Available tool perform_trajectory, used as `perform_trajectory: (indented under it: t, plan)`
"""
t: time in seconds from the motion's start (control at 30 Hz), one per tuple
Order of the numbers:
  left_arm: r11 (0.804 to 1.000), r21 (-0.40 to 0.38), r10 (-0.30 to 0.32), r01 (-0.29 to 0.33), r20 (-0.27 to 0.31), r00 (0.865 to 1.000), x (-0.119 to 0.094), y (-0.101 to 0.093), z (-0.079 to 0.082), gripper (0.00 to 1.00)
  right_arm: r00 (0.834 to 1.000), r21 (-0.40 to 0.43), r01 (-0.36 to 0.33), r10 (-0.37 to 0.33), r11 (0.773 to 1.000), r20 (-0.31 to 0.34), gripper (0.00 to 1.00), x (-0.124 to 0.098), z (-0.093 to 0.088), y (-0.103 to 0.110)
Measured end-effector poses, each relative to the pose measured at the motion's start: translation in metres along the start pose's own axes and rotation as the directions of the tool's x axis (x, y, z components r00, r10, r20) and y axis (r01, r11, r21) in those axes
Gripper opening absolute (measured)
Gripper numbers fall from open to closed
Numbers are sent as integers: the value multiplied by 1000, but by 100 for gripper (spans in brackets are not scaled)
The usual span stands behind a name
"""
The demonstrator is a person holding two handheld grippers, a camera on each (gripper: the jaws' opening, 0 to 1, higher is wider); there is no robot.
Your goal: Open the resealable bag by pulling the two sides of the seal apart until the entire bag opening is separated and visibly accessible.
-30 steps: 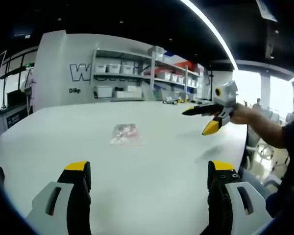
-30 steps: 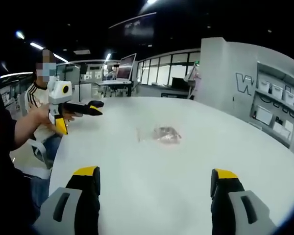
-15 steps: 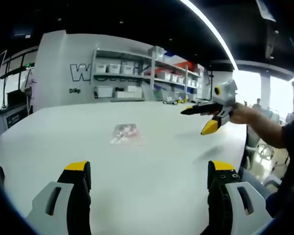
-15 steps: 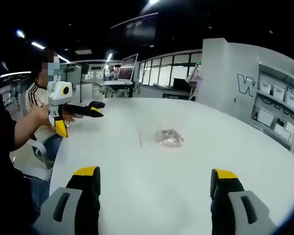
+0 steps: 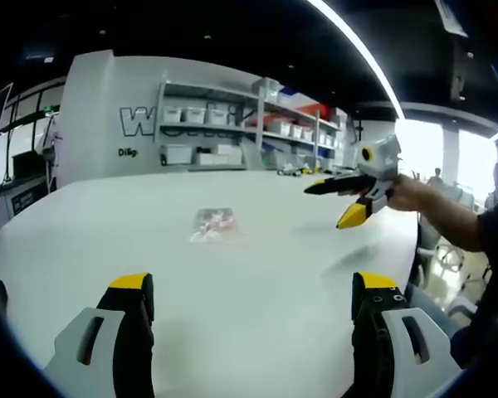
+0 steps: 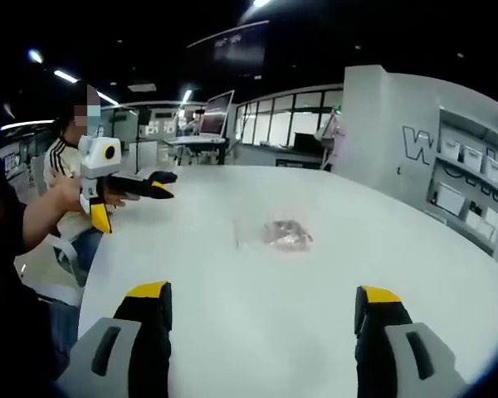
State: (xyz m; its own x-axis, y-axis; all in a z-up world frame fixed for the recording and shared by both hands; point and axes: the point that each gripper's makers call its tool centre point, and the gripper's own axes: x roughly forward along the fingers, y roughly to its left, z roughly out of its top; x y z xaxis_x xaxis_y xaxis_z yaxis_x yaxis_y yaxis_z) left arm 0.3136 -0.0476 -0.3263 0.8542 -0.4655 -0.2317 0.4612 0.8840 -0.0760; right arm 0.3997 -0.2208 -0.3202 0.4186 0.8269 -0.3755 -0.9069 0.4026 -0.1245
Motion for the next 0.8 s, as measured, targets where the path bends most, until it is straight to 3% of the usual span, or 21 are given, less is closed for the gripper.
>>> perform_trajectory:
  t: [0.8]
  plan:
    - [1000,5,-6,6,3,1000,1,0,3,99,1000,-4,-23,23,1000,-3,92,16,6,3]
